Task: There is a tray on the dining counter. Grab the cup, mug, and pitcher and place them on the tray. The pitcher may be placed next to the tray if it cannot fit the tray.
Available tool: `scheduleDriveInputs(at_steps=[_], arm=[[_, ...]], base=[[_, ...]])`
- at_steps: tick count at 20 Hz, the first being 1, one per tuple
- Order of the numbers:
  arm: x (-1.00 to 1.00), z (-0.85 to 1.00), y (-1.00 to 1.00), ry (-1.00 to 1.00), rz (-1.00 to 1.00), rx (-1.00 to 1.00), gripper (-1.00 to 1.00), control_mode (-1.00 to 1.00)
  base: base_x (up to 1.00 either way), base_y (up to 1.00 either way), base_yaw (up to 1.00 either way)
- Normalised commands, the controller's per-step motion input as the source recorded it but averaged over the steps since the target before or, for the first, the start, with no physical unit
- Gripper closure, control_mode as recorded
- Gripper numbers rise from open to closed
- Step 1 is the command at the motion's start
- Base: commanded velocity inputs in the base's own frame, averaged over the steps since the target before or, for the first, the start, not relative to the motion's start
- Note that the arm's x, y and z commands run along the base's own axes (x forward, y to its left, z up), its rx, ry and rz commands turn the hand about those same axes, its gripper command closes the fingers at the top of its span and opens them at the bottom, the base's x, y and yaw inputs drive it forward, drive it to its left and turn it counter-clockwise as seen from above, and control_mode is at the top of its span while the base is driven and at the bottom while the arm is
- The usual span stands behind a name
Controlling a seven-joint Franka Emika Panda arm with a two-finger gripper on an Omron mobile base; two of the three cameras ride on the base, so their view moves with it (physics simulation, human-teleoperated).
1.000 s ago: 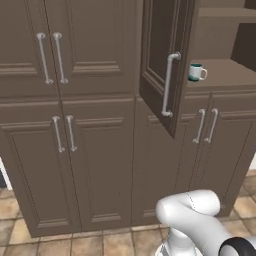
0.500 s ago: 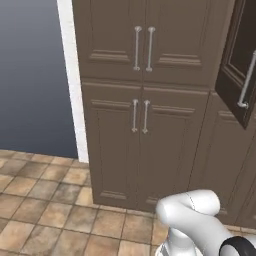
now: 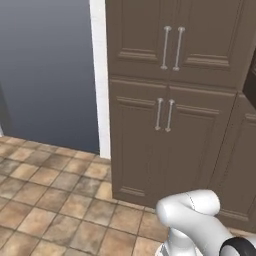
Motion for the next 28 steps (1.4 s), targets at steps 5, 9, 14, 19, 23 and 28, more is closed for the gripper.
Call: scheduleDriveInputs(at_steps=[5, 9, 14, 19, 23, 28], arm=[[0.0, 0.0, 0.0, 0.0, 0.0, 0.0, 1.0, 1.0], [0.0, 0.0, 0.0, 0.0, 0.0, 0.0, 1.0, 1.0], [0.0, 0.0, 0.0, 0.0, 0.0, 0.0, 1.0, 1.0], [0.0, 0.0, 0.0, 0.0, 0.0, 0.0, 1.0, 1.0], [0.0, 0.0, 0.0, 0.0, 0.0, 0.0, 1.0, 1.0], [0.0, 0.0, 0.0, 0.0, 0.0, 0.0, 1.0, 1.0]], base=[[-0.44, 1.0, 0.37], [-0.49, 1.0, 0.43], [-0.45, 1.0, 0.58], [-0.31, 1.0, 0.66], [-0.06, 1.0, 0.62], [0.12, 0.76, 0.64]])
